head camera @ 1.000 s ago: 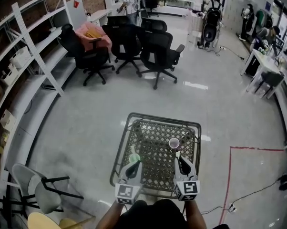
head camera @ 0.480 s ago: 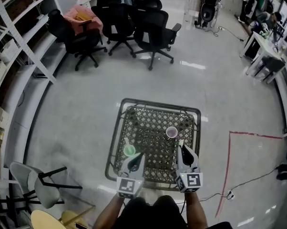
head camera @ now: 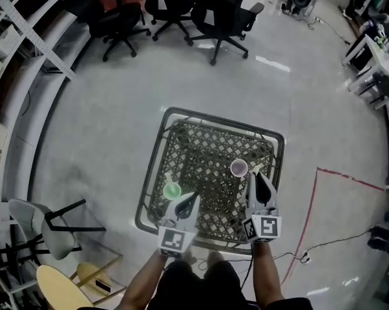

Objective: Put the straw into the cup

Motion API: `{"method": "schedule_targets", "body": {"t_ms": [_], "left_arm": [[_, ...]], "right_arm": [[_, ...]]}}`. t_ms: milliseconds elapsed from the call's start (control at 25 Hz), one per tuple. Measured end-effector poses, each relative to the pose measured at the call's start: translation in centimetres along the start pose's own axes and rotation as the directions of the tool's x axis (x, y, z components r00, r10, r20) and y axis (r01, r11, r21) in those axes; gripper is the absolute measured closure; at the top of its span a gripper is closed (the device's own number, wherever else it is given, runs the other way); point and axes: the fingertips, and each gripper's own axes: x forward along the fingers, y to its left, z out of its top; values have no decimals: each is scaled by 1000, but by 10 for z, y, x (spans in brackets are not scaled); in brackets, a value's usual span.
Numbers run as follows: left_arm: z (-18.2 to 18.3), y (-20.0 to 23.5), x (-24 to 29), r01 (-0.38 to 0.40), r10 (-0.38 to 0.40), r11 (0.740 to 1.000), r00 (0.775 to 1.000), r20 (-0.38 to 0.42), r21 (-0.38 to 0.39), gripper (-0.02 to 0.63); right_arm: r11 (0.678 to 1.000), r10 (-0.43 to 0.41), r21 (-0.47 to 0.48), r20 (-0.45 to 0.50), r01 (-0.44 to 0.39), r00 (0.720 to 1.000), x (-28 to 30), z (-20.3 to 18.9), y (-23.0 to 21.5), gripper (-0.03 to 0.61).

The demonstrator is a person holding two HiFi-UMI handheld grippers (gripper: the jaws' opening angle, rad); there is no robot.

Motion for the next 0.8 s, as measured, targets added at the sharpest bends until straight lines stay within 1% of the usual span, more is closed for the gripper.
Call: {"method": "schedule_targets", "body": {"t_ms": [80, 160, 240, 360, 520, 800], "left_arm": [[-9, 6, 10, -8, 8, 1000, 1000, -20, -3, 607], [-15, 10, 20, -5, 5, 1000, 1000, -24, -3, 607], [-23, 15, 29, -5, 5, 1000, 999, -33, 0, 607], [-37, 22, 44, -7, 6, 1000, 999, -49, -20, 607], [-55, 22, 64, 12, -15, 998, 999, -51, -63, 607], [-82, 22, 85, 41, -47, 996, 996, -80, -75, 607]], "right_arm": [[1000, -2, -10, 1, 2, 1000, 15, -7, -7, 535], [1000, -3, -12, -1, 3, 1000, 29, -14, -13, 535], [1000, -6, -9, -8, 6, 1000, 40, -22, -18, 535], [1000, -17, 8, -1, 17, 1000, 54, -34, -25, 535], [999, -33, 7, 6, 33, 999, 69, -52, -36, 535], [997, -64, 32, 34, 63, 997, 93, -63, -50, 535]]}}
